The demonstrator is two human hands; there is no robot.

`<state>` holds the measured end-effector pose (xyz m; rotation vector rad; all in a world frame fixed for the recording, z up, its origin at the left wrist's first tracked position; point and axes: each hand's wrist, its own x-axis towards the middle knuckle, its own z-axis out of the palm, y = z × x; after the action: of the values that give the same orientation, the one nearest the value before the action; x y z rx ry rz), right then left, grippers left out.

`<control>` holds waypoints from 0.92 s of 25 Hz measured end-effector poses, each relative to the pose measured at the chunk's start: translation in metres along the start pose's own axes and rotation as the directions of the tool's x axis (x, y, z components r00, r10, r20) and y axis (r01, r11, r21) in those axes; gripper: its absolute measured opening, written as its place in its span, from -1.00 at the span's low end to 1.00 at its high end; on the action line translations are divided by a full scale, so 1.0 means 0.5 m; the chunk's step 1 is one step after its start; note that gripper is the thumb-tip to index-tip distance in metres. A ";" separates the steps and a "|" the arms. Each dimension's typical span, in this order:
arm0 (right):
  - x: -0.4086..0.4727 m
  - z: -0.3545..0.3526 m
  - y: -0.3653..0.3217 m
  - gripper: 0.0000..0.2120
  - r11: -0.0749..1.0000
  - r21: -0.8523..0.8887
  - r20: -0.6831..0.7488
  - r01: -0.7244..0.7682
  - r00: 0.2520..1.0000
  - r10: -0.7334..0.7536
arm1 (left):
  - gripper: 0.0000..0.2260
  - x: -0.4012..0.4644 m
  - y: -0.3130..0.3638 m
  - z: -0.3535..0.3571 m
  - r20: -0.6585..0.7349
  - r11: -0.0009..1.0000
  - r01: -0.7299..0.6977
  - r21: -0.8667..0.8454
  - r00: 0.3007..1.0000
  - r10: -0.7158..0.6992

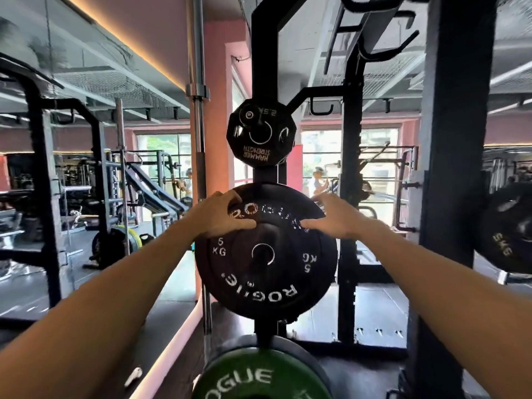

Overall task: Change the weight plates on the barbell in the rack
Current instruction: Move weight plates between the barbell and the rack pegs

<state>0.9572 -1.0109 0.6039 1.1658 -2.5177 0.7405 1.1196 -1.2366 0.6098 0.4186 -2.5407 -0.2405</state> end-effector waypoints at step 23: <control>-0.522 -0.297 0.121 -0.25 0.999 -0.043 0.059 0.029 0.998 -0.027 | -0.34 -0.431 0.425 -0.088 -0.092 0.991 0.001 -0.137 0.996 -0.014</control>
<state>1.0822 -0.7313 0.5926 1.2222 -2.5453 0.6500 1.2641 -0.9673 0.5948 0.3775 -2.4152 -0.3870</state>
